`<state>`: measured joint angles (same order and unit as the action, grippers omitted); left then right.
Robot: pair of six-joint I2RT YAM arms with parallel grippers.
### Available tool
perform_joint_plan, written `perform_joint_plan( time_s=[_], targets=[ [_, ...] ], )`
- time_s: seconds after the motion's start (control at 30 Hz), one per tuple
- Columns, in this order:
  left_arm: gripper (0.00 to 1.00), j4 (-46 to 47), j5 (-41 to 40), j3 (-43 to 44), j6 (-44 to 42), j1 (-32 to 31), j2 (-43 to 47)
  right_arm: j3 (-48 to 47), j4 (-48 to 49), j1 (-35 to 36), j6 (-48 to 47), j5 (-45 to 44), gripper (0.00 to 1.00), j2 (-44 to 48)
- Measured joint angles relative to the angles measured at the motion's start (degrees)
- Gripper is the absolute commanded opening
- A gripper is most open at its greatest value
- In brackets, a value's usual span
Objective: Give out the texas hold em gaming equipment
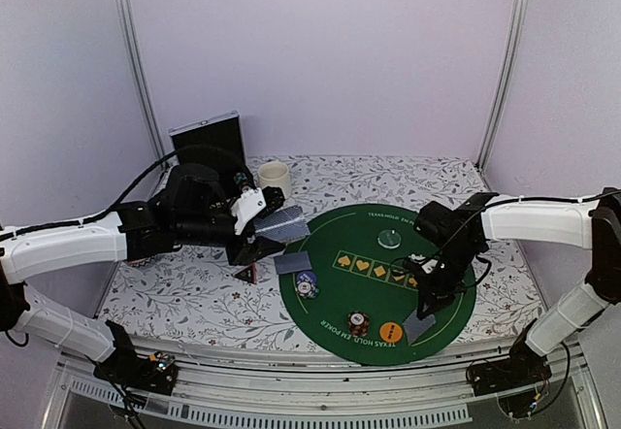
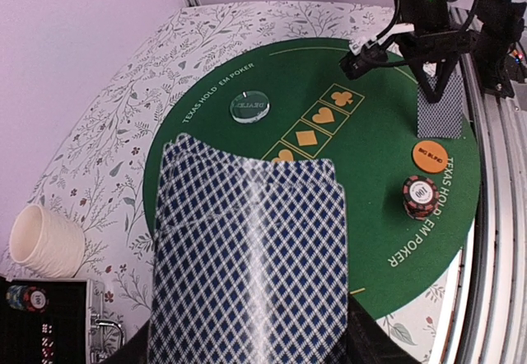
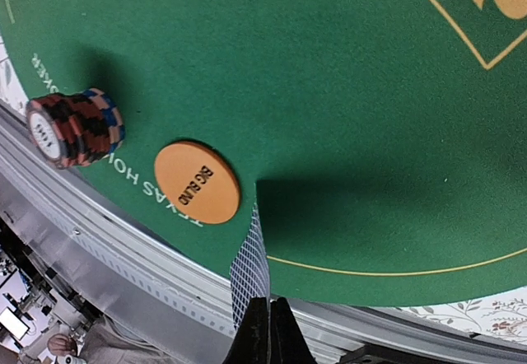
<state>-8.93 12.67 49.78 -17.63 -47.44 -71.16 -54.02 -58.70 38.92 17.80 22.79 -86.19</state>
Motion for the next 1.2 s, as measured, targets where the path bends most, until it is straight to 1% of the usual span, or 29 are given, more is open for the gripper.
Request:
perform_joint_plan(
  time_s=[0.03,0.07,0.1,0.13,0.17,0.2,0.3,0.4,0.47,0.53,0.63,0.73,0.83,0.93,1.03,1.2],
  targets=[
    [0.55,0.00,0.04,0.00,0.00,0.00,0.00,0.00,0.15,0.00,-0.31,-0.42,0.25,-1.14],
    [0.55,0.00,0.07,0.00,0.00,0.00,0.00,-0.02,0.07,-0.07,-0.59,-1.14,0.48,-2.16],
    [0.55,0.00,0.13,0.00,0.00,0.00,0.00,-0.02,0.07,-0.11,-0.39,-1.81,0.64,-2.80],
    [0.55,0.00,0.20,0.00,0.00,0.00,0.00,-0.17,-0.11,-0.24,-0.85,-3.02,0.83,-3.50],
    [0.55,0.00,0.26,0.00,0.00,0.00,0.00,-0.48,-0.39,-0.33,-0.90,-4.35,0.97,-4.00],
    [0.55,0.00,0.35,0.00,0.00,0.00,0.00,-1.31,-1.09,-0.39,-0.79,-6.60,0.99,-4.55],
    [0.55,0.00,0.46,0.00,0.00,0.00,0.00,-5.53,-3.43,-0.61,-0.37,-12.46,0.99,-4.92],
    [0.55,0.00,0.57,0.00,-0.02,0.00,0.00,-13.94,-5.99,-0.72,0.94,-18.27,0.99,-5.03],
    [0.55,0.00,0.66,0.00,-0.04,0.00,0.00,-20.79,-5.57,-0.02,1.05,-20.90,0.99,-5.01],
    [0.55,0.00,0.70,0.00,-0.17,0.00,0.00,-25.57,-2.62,1.36,0.04,-21.00,0.99,-4.85],
    [0.55,0.00,0.85,0.00,-0.20,0.00,0.00,-28.52,6.91,6.03,-3.15,-15.47,0.99,-4.31],
    [0.55,0.00,1.22,0.00,-0.20,0.00,0.00,-28.00,21.27,10.10,-4.96,-5.03,0.99,-4.50],
    [0.55,0.00,1.75,0.00,-0.20,0.00,0.00,-27.76,32.59,10.97,-4.79,1.95,0.99,-5.73],
    [0.55,0.00,2.12,0.00,-0.20,0.00,0.00,-27.56,42.47,10.51,-3.82,5.81,0.99,-8.20],
    [0.55,0.00,2.36,0.00,-0.20,0.00,0.00,-27.50,47.78,10.36,-3.10,8.13,0.99,-11.39],
    [0.55,0.02,2.54,0.00,-0.20,0.00,0.00,-26.64,51.12,10.38,-2.80,10.93,0.99,-15.52]
  ],
)
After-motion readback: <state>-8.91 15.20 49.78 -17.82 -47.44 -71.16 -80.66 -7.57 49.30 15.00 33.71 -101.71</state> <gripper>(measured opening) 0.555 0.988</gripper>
